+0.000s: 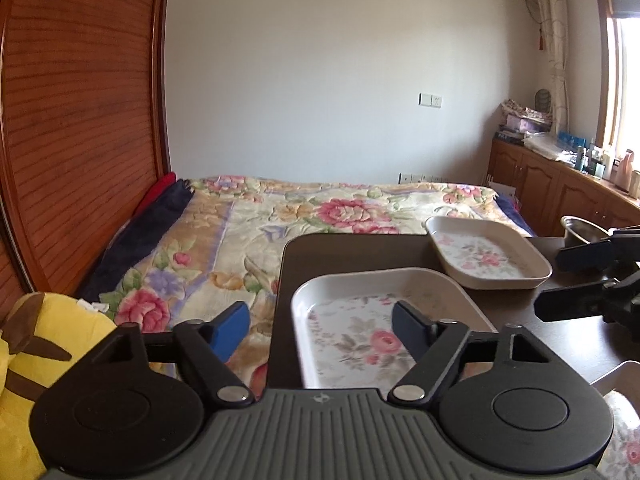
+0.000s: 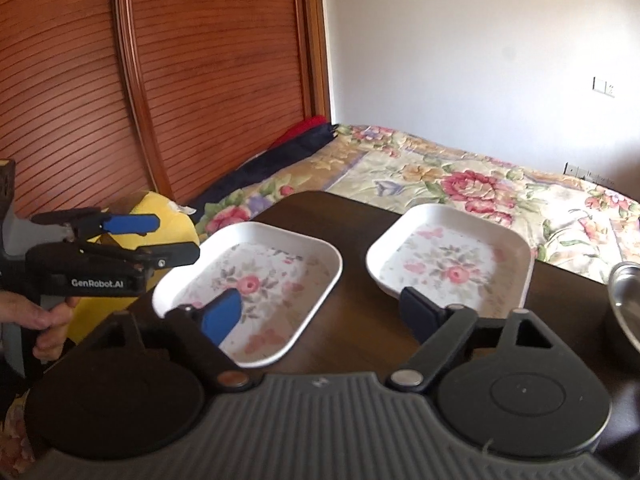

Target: Organize plates and bowls

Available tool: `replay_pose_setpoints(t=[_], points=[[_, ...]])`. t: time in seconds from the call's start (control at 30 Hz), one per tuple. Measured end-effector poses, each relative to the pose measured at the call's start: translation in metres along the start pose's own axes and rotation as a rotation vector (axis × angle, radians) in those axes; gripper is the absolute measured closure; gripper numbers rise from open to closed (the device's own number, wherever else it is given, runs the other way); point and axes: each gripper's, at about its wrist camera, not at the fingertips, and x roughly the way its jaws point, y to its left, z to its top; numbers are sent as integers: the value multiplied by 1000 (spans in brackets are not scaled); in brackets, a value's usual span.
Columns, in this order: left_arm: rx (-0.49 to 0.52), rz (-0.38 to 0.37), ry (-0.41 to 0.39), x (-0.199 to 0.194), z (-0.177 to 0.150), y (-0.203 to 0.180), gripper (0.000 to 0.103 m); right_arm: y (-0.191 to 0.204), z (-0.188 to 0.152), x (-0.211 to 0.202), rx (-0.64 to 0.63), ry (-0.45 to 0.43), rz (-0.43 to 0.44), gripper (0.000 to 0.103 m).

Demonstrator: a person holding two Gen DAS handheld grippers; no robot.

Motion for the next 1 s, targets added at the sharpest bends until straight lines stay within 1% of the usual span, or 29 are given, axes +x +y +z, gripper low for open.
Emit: replay_pose_setpoints(t=[0.03,0.1,0.17,0.3,0.37,0.4,0.53,0.6,0.73,0.8,0.87,0.9,1.0], points=[[-5,-1,10,3,-1,3,30,0,1,4,2,11,3,26],[-11,-2,27,8,-2,8,40,0,3,13,11,37,6,36],[-17,0,40,13,-4,12,46,0,3,22,22,62,13,43],[-33,-7,68,19,-7,18,58,-1,3,36,38,107,13,51],[-43,-14,84,23,-9,20,63,-2,2,42,48,128,18,53],[-47,-18,90,24,-10,21,65,-2,1,44,52,136,21,55],[-58,-29,110,29,-12,23,71,-1,1,52,50,159,28,60],[-60,-32,116,31,-12,23,74,-1,1,55,49,165,31,65],[-52,-34,123,31,-12,21,76,-1,1,60,50,176,31,69],[-55,-39,123,31,-12,21,79,-1,1,61,51,180,36,74],[-57,-47,128,32,-13,21,80,-1,1,62,51,183,40,75],[-54,-49,127,33,-13,20,81,-1,1,62,55,181,37,77],[-49,-58,129,32,-12,19,86,-1,1,63,54,179,39,77]])
